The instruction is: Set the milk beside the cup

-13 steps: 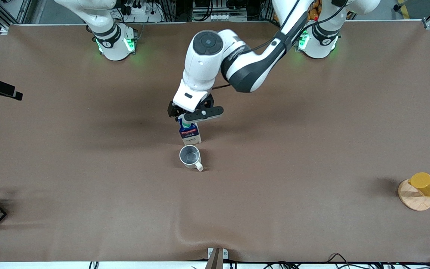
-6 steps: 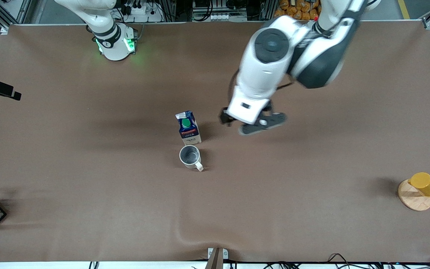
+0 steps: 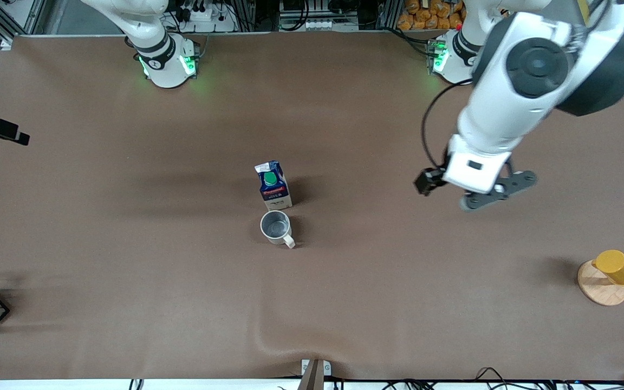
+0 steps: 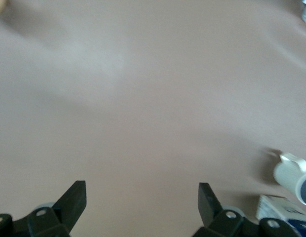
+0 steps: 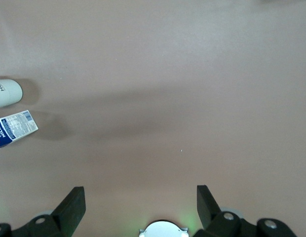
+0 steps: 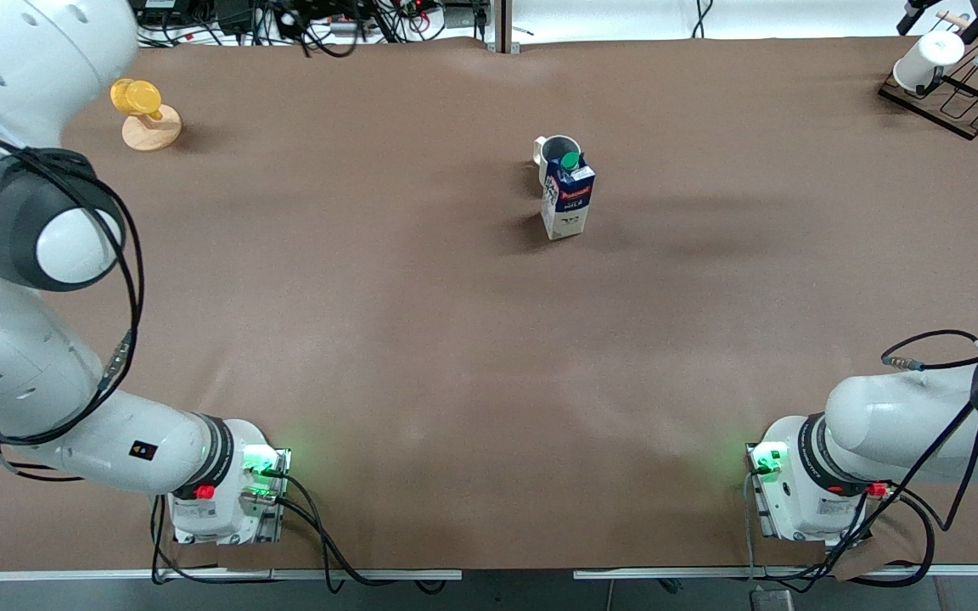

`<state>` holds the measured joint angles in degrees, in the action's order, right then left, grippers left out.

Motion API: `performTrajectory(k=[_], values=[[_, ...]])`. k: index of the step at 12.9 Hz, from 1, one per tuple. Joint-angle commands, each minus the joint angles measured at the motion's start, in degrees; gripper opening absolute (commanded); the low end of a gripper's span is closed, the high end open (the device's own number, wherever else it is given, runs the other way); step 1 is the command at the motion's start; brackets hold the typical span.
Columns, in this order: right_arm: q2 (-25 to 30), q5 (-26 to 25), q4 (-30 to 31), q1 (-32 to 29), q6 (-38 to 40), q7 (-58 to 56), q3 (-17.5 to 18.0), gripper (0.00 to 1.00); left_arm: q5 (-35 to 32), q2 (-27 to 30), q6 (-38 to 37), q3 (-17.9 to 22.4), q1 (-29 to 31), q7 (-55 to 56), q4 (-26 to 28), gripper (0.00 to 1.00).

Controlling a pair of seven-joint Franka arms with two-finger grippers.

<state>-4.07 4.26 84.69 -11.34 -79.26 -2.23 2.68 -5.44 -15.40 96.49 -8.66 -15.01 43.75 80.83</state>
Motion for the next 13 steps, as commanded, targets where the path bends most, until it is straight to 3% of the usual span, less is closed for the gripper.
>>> performTrajectory(k=[1, 4, 8, 13], values=[[1.6, -1.4, 1.1, -1.0, -0.6, 0.9, 3.8, 1.00, -1.6, 6.7, -1.5, -0.7, 5.7, -10.2, 4.8, 1.00], [1.4, -5.6, 1.2, -1.0, -3.7, -0.3, 6.9, 1.00, -0.8, 9.6, -4.8, -0.7, 11.2, -20.9, 4.9, 1.00], [1.5, -5.6, 1.2, -0.7, -4.3, -0.5, 7.0, 1.00, 5.8, 12.7, -7.2, -0.8, 17.5, -37.9, 4.4, 1.00], [1.3, -5.1, 1.4, -1.1, -4.2, -0.4, 7.0, 1.00, 7.6, 17.5, -11.4, 0.1, 17.1, -38.6, 6.7, 1.00]])
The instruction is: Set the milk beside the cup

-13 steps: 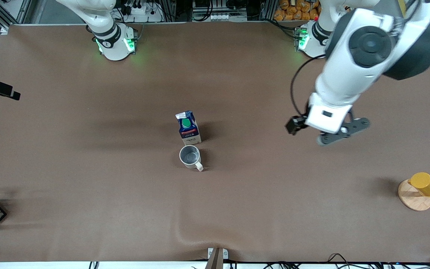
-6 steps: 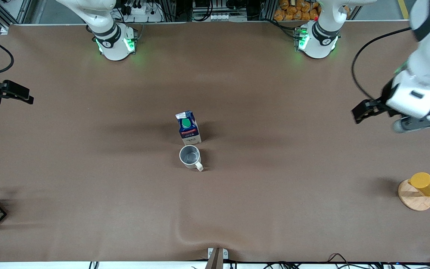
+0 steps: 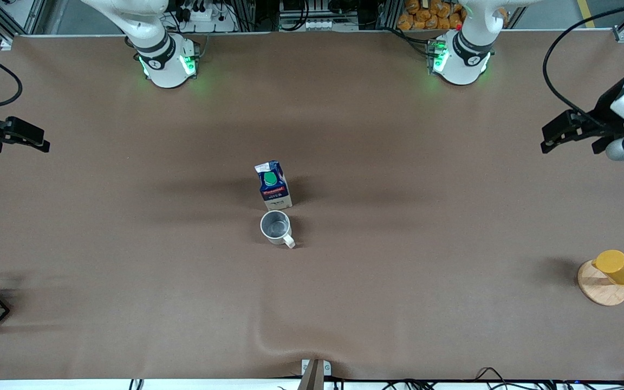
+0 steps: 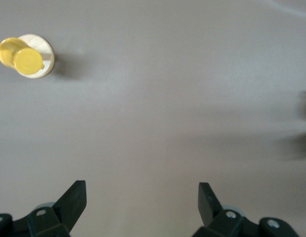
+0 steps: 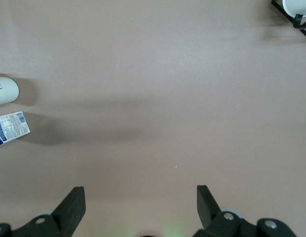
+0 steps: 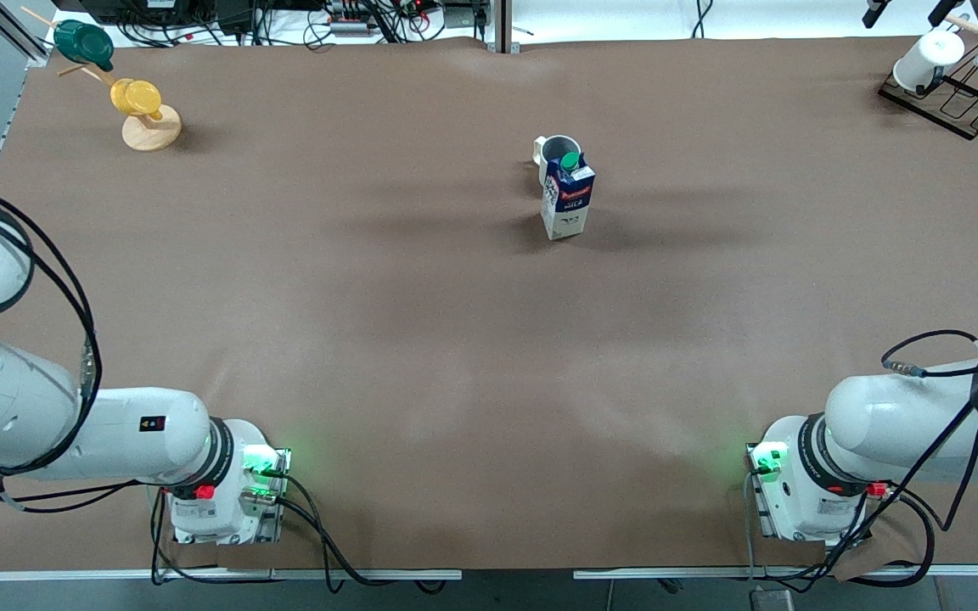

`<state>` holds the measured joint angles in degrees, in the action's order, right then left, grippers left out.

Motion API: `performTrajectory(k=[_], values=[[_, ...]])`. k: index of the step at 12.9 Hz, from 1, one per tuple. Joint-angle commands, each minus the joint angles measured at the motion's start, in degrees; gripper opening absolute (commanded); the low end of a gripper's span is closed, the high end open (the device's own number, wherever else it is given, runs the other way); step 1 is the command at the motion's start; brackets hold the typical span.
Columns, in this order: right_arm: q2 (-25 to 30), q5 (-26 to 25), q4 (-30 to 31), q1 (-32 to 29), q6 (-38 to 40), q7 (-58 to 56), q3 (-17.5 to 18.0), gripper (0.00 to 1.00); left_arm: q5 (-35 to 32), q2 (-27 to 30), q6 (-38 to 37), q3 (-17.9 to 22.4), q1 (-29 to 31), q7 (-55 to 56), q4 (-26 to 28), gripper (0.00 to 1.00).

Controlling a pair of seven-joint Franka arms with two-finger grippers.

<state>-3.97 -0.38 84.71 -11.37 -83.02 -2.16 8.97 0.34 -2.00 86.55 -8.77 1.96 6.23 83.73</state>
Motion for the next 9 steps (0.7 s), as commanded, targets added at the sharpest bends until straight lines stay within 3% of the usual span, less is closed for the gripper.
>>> performTrajectory(k=[1, 9], values=[[1.2, -0.4, 1.9, -1.1, -0.6, -0.6, 0.6, 1.00, 2.6, 5.2, -1.3, 0.2, 0.1, -1.2, 5.6, 1.00], [1.5, -0.4, 4.3, -1.1, -2.5, -0.6, 0.6, 1.00, 0.1, 4.1, -1.3, 0.2, 0.8, -0.8, 5.5, 1.00]])
